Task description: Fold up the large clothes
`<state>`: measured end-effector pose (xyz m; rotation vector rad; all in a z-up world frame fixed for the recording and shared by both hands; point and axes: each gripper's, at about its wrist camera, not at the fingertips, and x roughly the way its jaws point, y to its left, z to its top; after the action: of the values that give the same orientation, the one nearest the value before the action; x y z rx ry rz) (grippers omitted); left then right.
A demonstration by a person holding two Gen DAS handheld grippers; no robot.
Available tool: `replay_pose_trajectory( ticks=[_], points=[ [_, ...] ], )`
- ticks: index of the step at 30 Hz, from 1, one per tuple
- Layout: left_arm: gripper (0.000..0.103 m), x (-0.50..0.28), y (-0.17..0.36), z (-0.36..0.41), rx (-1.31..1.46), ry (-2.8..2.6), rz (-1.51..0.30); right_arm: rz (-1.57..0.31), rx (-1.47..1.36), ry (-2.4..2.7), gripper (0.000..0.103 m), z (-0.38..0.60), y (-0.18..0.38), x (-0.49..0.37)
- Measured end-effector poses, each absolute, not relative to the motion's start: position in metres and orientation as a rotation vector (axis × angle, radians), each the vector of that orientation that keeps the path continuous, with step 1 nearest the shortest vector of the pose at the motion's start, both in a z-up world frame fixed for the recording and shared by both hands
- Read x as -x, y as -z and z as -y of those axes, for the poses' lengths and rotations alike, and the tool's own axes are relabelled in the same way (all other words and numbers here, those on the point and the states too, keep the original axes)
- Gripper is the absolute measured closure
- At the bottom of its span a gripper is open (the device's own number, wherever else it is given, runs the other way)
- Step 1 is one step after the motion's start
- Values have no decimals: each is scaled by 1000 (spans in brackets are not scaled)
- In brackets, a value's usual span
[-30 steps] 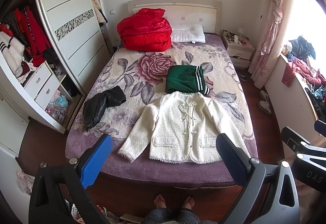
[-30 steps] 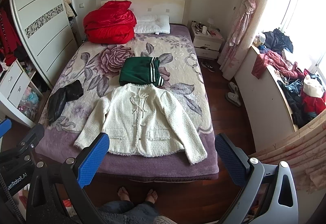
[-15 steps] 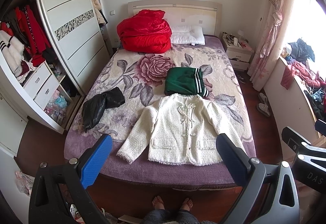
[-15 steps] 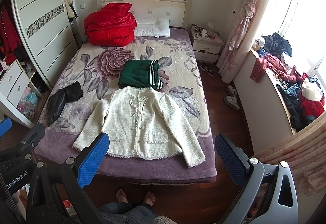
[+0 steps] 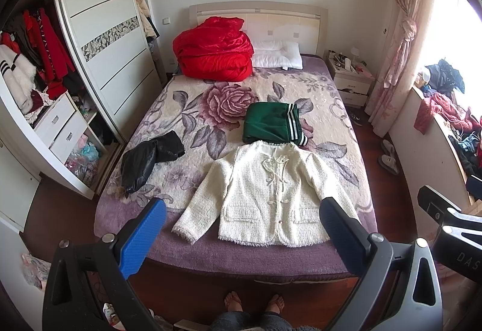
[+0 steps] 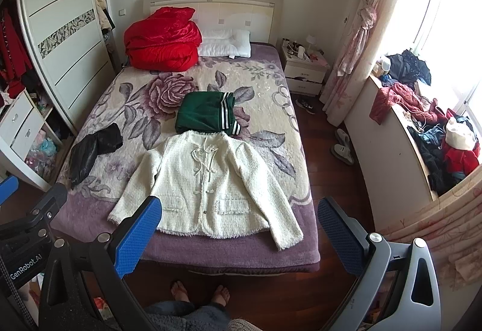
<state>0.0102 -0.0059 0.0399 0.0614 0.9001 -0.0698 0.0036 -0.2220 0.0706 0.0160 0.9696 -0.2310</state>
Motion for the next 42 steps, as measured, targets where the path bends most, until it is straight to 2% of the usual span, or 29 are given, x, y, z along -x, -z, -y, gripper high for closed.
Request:
replay_pose_trajectory(
  ticks=[33, 37, 42],
  points=[
    [0, -14, -41, 4, -42, 89, -871, -959, -43, 230, 0, 219, -78, -10],
    [0, -32, -28, 0, -60, 93, -844, -951, -112, 254, 0, 227, -61, -17],
    [0, -58, 18, -4, -139, 68, -810, -870, -261, 298, 0, 255, -2, -30]
  ],
)
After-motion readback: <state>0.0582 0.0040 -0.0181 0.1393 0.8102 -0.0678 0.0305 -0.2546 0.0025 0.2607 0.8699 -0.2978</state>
